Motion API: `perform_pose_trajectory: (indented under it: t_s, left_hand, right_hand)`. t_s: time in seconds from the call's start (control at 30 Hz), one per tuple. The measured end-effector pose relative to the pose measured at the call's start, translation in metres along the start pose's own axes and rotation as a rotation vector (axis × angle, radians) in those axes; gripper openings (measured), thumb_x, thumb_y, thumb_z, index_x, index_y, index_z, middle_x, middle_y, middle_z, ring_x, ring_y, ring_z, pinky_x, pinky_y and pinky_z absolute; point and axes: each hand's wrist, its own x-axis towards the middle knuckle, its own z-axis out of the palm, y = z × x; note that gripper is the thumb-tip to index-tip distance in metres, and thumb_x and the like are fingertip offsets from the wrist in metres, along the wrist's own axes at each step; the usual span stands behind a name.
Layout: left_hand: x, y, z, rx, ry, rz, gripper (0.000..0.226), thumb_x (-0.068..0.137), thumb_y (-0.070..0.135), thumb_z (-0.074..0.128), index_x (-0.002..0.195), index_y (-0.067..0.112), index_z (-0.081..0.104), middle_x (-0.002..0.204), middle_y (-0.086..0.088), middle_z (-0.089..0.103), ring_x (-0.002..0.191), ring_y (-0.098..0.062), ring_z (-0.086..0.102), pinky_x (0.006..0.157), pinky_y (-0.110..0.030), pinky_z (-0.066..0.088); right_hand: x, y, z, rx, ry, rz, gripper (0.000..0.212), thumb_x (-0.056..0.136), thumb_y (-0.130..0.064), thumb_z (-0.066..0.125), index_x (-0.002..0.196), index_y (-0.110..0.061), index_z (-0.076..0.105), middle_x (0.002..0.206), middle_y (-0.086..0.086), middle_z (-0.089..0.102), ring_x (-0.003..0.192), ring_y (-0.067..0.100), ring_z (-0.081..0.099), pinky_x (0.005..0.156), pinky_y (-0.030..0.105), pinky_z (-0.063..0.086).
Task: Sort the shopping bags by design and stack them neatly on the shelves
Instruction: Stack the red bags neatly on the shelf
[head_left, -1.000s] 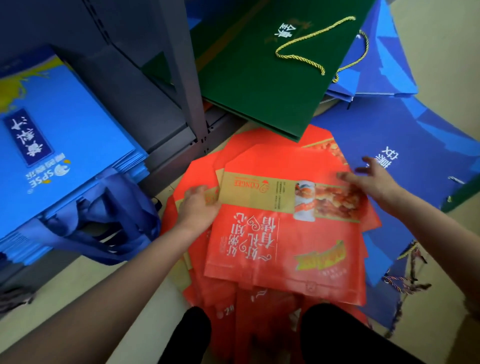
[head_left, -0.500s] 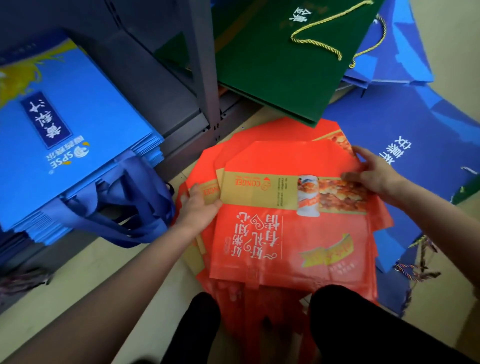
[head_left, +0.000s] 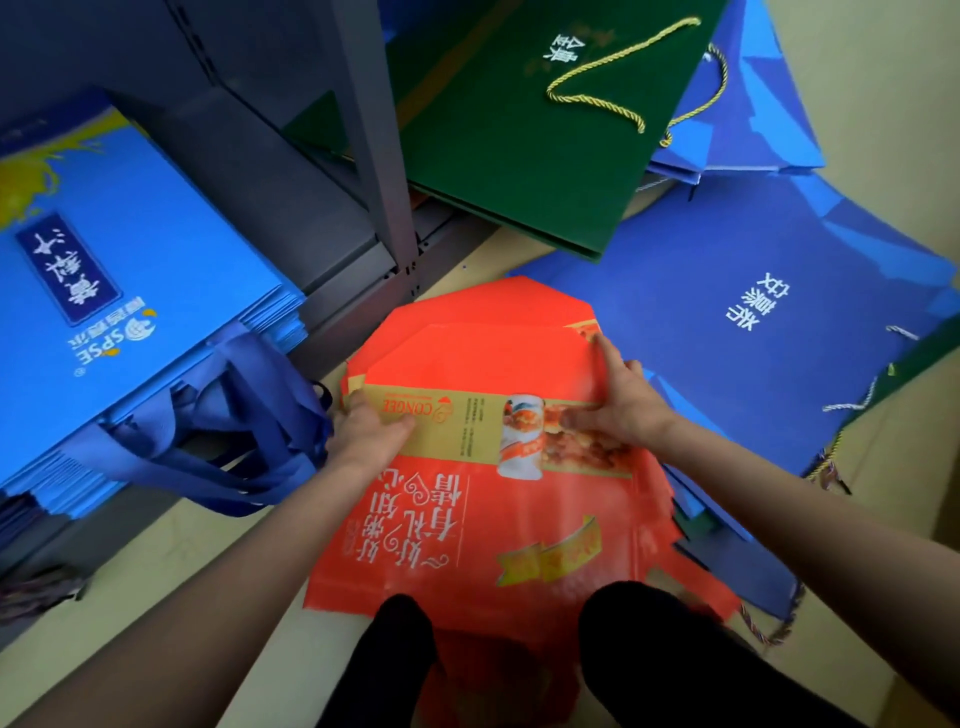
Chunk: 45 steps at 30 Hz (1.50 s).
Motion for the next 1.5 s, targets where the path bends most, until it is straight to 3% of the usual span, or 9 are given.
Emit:
perform_pose_trajectory:
  t_s: [0.27,0.5,0.63,0.8,0.93,1.13,1.23,1.4,1.5]
  left_hand:
    - [-0.018,0.044,0.01,0.074,0.089,0.216,0.068,0.088,0.033,0.058,0.146,0.017,0.025,0.148,-0.015,0.02,0.135,-0.037,0.023,0.108,-0.042,0.025]
    - [-0.02,0.088,-0.005,0.173,0.267,0.515,0.07,0.088,0.023,0.055,0.148,0.015,0.019,0.153,-0.011,0.011,0.136,-0.034,0.021,0.109,-0.044,0.024]
    - [-0.017,0.12,-0.022,0.224,0.283,0.649,0.07,0.088,0.022,0.054,0.148,0.016,0.018,0.154,-0.011,0.01,0.137,-0.034,0.018,0.11,-0.044,0.022]
    - [-0.022,0.156,-0.042,0.412,0.246,0.708,0.074,0.089,0.025,0.052,0.149,0.022,0.009,0.155,-0.009,0.001,0.138,-0.034,0.013,0.11,-0.046,0.022]
    - [-0.022,0.174,-0.051,0.386,0.284,0.68,0.069,0.094,0.025,0.046,0.15,0.022,0.007,0.156,-0.01,-0.002,0.139,-0.033,0.011,0.11,-0.044,0.021]
    - [-0.017,0.19,-0.051,0.282,0.173,0.793,0.06,0.097,0.025,0.045,0.149,0.02,0.016,0.157,-0.002,0.007,0.142,-0.024,0.019,0.112,-0.035,0.024]
    - [-0.018,0.199,-0.055,0.387,0.134,0.854,0.066,0.094,0.024,0.049,0.15,0.022,0.014,0.157,-0.001,0.008,0.143,-0.023,0.015,0.114,-0.039,0.022]
    - [-0.005,0.218,-0.051,0.344,0.197,0.834,0.069,0.092,0.022,0.049,0.15,0.024,0.013,0.158,-0.002,0.008,0.143,-0.023,0.014,0.113,-0.039,0.023]
    - [0.003,0.227,-0.041,0.331,0.239,0.789,0.072,0.092,0.022,0.049,0.15,0.024,0.006,0.158,0.0,0.001,0.145,-0.024,0.005,0.115,-0.039,0.019]
  right_hand:
    - [0.005,0.027,-0.051,0.126,0.29,-0.005,0.091,0.073,-0.012,0.078,0.146,-0.019,0.023,0.136,0.01,0.047,0.12,0.026,0.049,0.093,0.027,0.036]
    - [0.019,0.028,-0.088,-0.004,0.063,-0.155,0.054,0.083,-0.014,0.069,0.133,-0.012,0.049,0.111,0.012,0.06,0.087,0.018,0.053,0.073,0.018,0.042]
    - [0.032,-0.018,-0.12,0.617,0.18,-0.11,0.051,0.089,-0.023,0.062,0.136,-0.018,0.041,0.116,0.006,0.056,0.096,0.023,0.059,0.085,0.032,0.049]
    - [0.051,-0.085,-0.108,1.122,0.083,-0.118,0.049,0.089,-0.012,0.061,0.13,-0.011,0.034,0.121,0.006,0.057,0.089,0.023,0.066,0.074,0.038,0.056]
    - [0.057,-0.118,-0.096,1.119,0.308,-0.354,0.058,0.086,0.012,0.05,0.137,-0.008,0.031,0.137,0.008,0.05,0.121,0.021,0.052,0.102,0.037,0.044]
    - [0.049,-0.115,-0.165,1.044,0.567,-0.351,0.049,0.084,0.011,0.043,0.126,-0.015,0.046,0.116,-0.008,0.061,0.104,0.011,0.059,0.096,0.031,0.047]
    - [0.036,-0.09,-0.203,0.992,0.665,-0.299,0.058,0.084,0.007,0.049,0.139,-0.01,0.04,0.132,0.001,0.054,0.119,0.017,0.054,0.103,0.037,0.043]
    - [0.014,-0.071,-0.254,1.132,0.755,-0.31,0.049,0.09,0.013,0.041,0.135,-0.005,0.041,0.111,-0.001,0.061,0.072,-0.002,0.066,0.07,0.018,0.055]
    - [0.014,-0.072,-0.277,1.189,0.813,-0.299,0.043,0.09,0.012,0.041,0.128,-0.01,0.046,0.097,-0.007,0.061,0.064,-0.002,0.065,0.062,0.016,0.054]
